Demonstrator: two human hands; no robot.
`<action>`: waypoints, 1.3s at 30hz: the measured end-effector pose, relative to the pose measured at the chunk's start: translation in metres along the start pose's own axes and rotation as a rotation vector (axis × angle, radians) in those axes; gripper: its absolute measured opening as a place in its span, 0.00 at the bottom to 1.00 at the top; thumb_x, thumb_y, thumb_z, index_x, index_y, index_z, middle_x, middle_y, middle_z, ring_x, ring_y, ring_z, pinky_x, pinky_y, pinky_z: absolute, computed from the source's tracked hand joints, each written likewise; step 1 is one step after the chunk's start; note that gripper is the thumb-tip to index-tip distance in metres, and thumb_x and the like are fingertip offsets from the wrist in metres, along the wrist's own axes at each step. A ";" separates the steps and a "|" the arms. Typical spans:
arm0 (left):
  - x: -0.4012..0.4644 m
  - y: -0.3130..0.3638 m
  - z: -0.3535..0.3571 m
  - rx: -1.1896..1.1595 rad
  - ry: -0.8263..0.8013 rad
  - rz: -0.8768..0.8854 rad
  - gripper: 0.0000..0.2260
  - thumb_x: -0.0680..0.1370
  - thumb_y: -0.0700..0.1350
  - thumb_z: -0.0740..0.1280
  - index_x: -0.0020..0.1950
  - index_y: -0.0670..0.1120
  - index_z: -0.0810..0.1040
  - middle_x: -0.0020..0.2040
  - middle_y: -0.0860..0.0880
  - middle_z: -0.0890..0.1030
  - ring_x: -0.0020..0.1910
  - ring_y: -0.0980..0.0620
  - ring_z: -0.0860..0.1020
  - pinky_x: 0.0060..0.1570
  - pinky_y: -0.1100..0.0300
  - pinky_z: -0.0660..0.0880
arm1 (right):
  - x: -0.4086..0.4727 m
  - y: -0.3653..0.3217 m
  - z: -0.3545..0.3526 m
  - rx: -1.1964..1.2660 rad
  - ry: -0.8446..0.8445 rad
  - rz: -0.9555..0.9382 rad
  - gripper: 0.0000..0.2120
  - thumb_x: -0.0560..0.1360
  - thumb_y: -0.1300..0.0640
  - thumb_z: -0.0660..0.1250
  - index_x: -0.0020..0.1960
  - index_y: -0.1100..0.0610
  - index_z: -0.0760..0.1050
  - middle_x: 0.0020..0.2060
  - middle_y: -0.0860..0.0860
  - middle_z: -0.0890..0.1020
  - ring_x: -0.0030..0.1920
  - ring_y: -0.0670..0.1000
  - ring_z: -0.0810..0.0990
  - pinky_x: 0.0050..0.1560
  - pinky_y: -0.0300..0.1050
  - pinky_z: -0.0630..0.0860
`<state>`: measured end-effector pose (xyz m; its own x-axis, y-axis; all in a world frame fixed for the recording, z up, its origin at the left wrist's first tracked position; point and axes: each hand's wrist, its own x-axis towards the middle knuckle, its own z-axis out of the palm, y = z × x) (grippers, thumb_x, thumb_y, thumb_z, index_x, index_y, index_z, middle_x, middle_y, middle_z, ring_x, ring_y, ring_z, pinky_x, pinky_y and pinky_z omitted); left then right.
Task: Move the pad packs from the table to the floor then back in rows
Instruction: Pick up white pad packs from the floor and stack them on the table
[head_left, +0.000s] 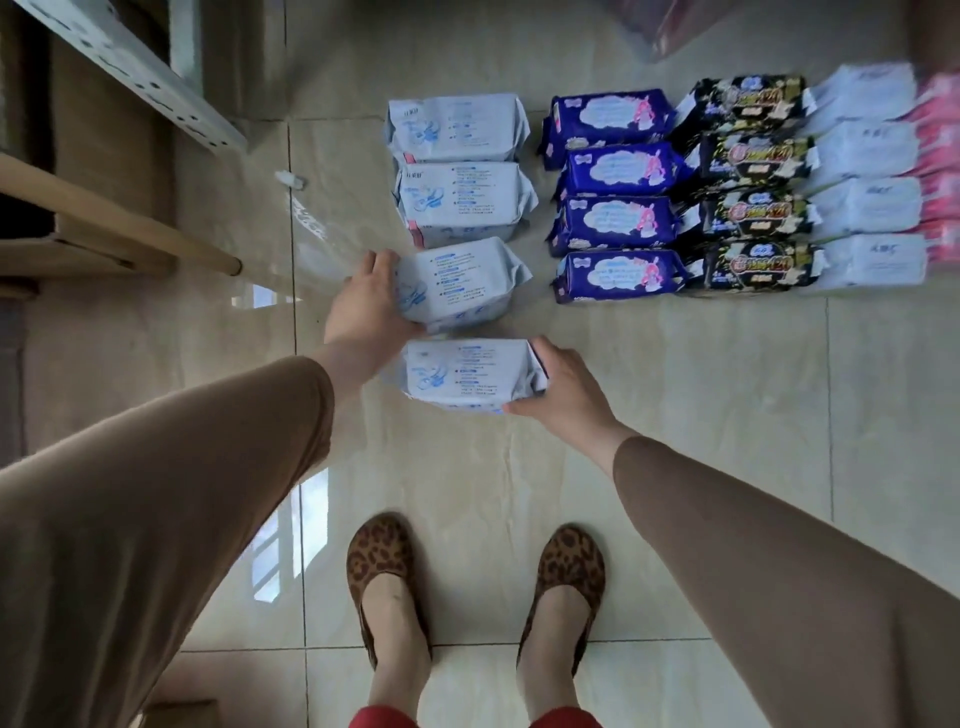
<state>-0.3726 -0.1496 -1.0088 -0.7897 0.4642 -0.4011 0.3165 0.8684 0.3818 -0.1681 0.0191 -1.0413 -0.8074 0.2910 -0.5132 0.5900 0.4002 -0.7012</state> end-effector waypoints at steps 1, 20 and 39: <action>-0.011 0.003 -0.015 -0.006 -0.004 -0.014 0.34 0.65 0.47 0.80 0.65 0.45 0.67 0.59 0.46 0.70 0.53 0.41 0.76 0.47 0.49 0.74 | -0.016 -0.005 -0.012 -0.002 -0.002 0.019 0.27 0.63 0.51 0.78 0.57 0.46 0.70 0.49 0.40 0.78 0.57 0.51 0.72 0.47 0.47 0.73; -0.191 0.198 -0.539 -0.189 0.231 0.149 0.37 0.62 0.60 0.77 0.68 0.56 0.67 0.55 0.55 0.71 0.50 0.55 0.72 0.49 0.60 0.69 | -0.245 -0.415 -0.391 0.245 -0.066 -0.035 0.40 0.49 0.32 0.83 0.59 0.25 0.72 0.57 0.35 0.82 0.63 0.49 0.81 0.63 0.52 0.78; -0.085 0.298 -0.797 -0.163 0.398 0.369 0.37 0.63 0.57 0.79 0.68 0.53 0.69 0.54 0.54 0.71 0.48 0.54 0.75 0.46 0.63 0.69 | -0.196 -0.637 -0.566 0.215 0.109 -0.301 0.39 0.66 0.64 0.81 0.73 0.55 0.69 0.62 0.52 0.82 0.64 0.53 0.80 0.68 0.56 0.74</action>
<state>-0.6300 -0.0687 -0.1977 -0.7896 0.6026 0.1160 0.5486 0.6084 0.5735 -0.3861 0.1991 -0.2137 -0.9331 0.2836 -0.2211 0.3041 0.2941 -0.9061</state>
